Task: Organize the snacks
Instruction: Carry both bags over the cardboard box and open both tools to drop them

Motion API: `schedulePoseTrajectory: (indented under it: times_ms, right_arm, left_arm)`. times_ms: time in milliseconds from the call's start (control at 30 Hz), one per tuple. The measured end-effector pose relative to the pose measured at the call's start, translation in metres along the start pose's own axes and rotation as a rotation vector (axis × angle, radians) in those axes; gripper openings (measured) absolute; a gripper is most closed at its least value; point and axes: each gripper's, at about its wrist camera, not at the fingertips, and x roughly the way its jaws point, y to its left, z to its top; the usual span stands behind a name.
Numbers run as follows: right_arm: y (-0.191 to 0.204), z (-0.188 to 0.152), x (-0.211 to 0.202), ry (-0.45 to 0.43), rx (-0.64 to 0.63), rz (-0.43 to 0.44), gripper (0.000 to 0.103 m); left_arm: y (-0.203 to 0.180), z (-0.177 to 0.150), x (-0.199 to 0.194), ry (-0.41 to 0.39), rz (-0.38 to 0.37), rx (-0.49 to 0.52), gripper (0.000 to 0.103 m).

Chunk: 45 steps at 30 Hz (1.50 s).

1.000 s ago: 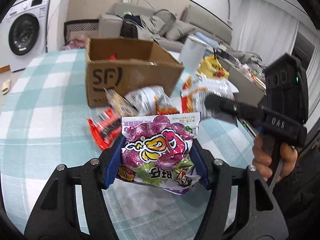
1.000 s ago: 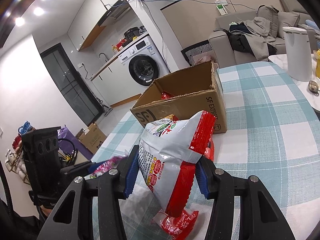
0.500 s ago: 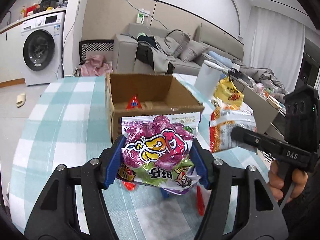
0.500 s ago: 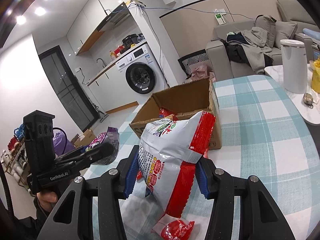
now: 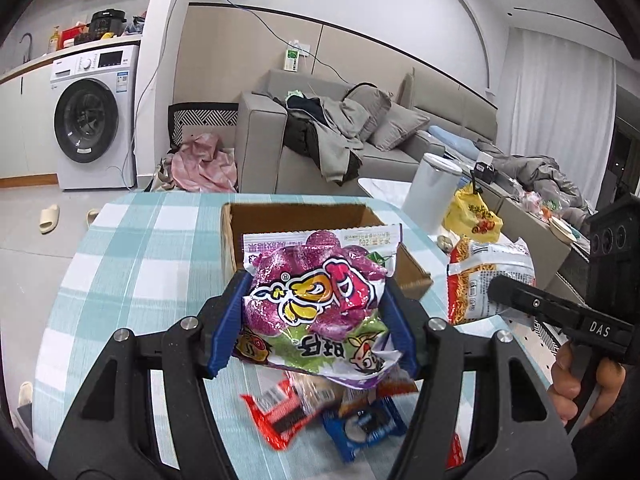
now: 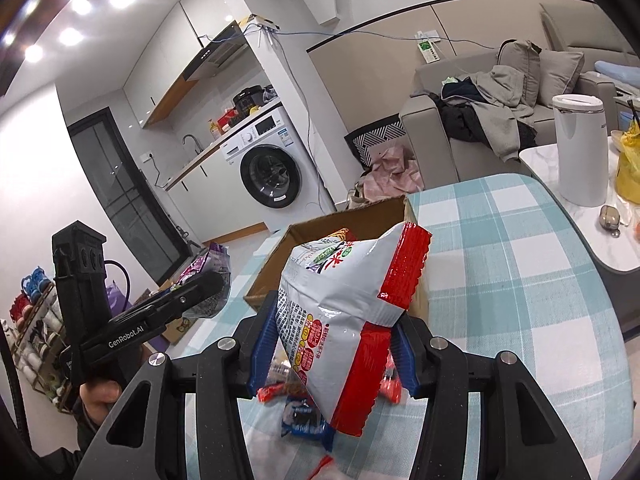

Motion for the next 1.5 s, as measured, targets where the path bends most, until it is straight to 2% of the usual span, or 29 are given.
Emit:
schedulePoseTrajectory:
  times_ms: [433, 767, 1067, 1233, 1500]
  right_arm:
    - [-0.01, 0.022, 0.028, 0.013, 0.017, -0.021, 0.051]
    - [-0.018, 0.033, 0.057, 0.038, 0.039, -0.02, 0.051]
    - [-0.019, 0.04, 0.082, 0.077, 0.031, -0.033, 0.051]
    - [-0.02, 0.043, 0.095, 0.094, 0.033, -0.039, 0.051]
    - [-0.022, 0.048, 0.112, 0.122, 0.03, -0.051, 0.051]
  left_arm:
    - [0.0, 0.022, 0.047, 0.0, 0.026, 0.02, 0.061]
    - [0.0, 0.027, 0.088, 0.011, 0.056, 0.053, 0.061]
    - [0.017, 0.028, 0.121, 0.039, 0.084, 0.028, 0.061]
    - [0.021, 0.029, 0.135, 0.043, 0.109, 0.049, 0.061]
    - [0.024, 0.025, 0.15, 0.062, 0.101, 0.055, 0.061]
